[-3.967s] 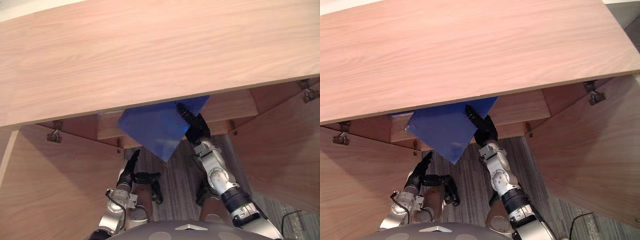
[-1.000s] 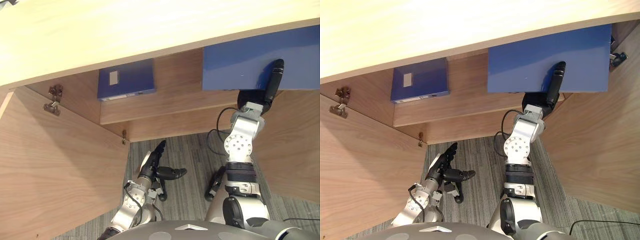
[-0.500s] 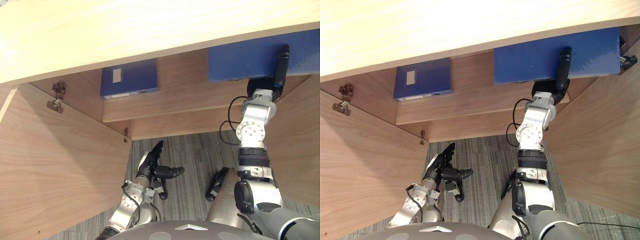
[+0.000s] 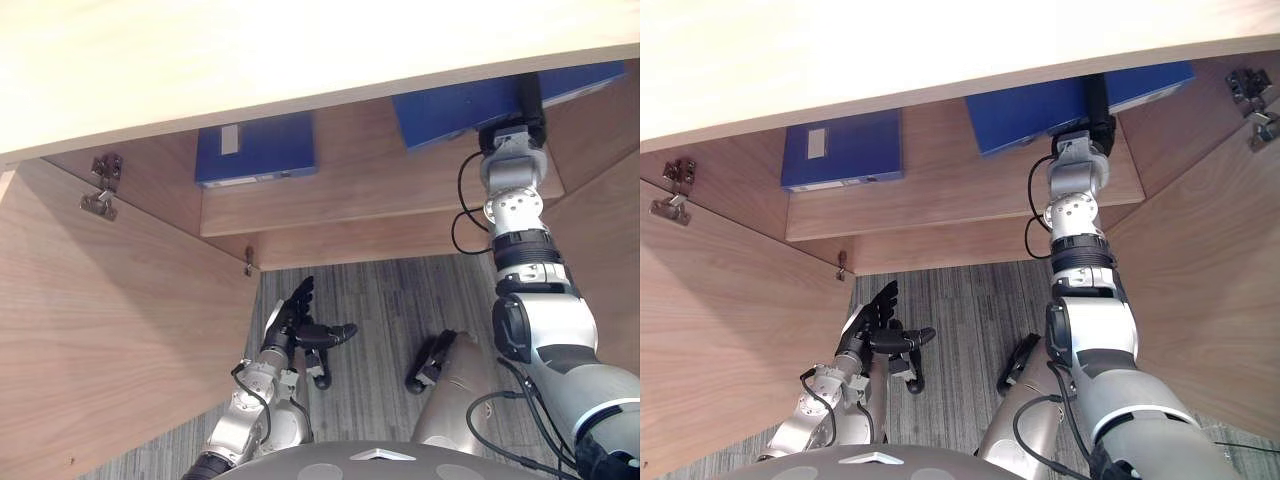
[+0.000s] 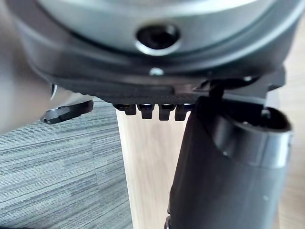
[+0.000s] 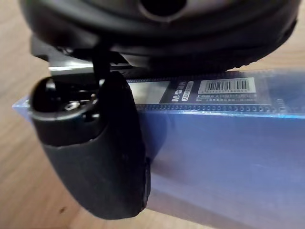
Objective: Walk over to the cabinet, pick up the folder, carry it to the office cabinet, place the folder inside the office cabinet, then close the office cabinet door
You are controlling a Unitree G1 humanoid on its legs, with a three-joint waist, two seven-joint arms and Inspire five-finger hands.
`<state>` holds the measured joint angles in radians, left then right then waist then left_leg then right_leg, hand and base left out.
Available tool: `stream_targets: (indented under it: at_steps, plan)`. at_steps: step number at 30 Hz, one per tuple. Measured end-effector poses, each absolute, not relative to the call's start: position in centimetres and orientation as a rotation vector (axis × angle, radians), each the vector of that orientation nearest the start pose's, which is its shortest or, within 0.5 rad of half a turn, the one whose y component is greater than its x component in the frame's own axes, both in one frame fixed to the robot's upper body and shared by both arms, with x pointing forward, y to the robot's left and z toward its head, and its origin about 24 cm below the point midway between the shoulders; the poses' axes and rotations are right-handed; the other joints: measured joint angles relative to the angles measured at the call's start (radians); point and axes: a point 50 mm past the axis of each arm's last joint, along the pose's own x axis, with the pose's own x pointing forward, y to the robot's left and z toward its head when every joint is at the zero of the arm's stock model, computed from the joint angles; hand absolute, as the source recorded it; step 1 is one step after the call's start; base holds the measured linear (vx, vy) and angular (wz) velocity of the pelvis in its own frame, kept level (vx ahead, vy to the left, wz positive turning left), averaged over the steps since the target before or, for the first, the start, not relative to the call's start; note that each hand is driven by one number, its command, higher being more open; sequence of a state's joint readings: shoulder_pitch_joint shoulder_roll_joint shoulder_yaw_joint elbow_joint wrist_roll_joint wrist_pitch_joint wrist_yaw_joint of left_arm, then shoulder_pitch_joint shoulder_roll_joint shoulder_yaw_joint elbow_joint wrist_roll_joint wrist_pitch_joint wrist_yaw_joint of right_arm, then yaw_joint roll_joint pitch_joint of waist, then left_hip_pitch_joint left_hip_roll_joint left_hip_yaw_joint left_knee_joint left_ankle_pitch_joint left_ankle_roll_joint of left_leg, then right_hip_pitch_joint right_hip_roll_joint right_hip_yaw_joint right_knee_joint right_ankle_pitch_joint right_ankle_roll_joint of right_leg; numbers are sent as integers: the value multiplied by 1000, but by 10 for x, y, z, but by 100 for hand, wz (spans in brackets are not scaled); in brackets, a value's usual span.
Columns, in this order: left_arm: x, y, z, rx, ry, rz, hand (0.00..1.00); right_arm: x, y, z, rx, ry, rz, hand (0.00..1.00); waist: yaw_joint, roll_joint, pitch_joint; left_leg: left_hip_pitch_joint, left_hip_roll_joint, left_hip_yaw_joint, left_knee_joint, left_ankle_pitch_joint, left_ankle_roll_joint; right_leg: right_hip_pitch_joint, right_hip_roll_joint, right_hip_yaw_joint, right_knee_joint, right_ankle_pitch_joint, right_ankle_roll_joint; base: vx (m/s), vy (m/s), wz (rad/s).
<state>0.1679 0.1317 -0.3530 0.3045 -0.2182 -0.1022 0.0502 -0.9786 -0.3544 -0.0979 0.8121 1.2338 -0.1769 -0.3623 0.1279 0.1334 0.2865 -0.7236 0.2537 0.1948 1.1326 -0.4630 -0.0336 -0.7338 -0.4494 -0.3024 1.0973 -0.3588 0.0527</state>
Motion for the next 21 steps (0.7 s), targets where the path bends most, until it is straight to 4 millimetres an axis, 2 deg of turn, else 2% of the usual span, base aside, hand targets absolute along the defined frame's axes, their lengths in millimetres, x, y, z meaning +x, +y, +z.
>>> stream_targets:
  at_steps: [3,5,6,9,12,21]
  plan:
    - [182,117,-60,-78,423,-181,100,410,-215,196,993,-135,-357,0,8,-5,6,-2,-2,-1,0,1,1,-3,-3,0,7,-6,-1,8,-15,4]
    - [182,119,-58,-83,411,-174,100,413,-208,207,977,-138,-327,0,7,-6,19,-2,-4,-3,0,2,1,-2,-6,0,11,-9,-1,-18,-15,7]
    - [183,119,-54,-85,393,-175,100,415,-205,223,967,-167,-301,0,6,-7,41,-3,-12,-6,0,7,2,-2,-16,-1,18,-12,-2,-33,-19,13]
    - [184,120,-50,-93,373,-170,100,417,-206,237,953,-189,-295,0,6,-7,51,-32,-18,-23,8,12,2,-13,-23,-13,29,-17,-4,-42,-27,15]
    - [185,121,-48,-94,365,-170,100,417,-212,238,946,-193,-313,0,6,-9,55,-41,-18,-32,17,14,0,-15,-28,-21,39,-21,-8,-9,-14,7]
    - [186,121,-46,-95,348,-165,100,418,-213,243,970,-207,-321,0,5,-9,66,-54,-17,-35,24,17,-5,-34,-33,-18,63,-35,-15,0,0,0]
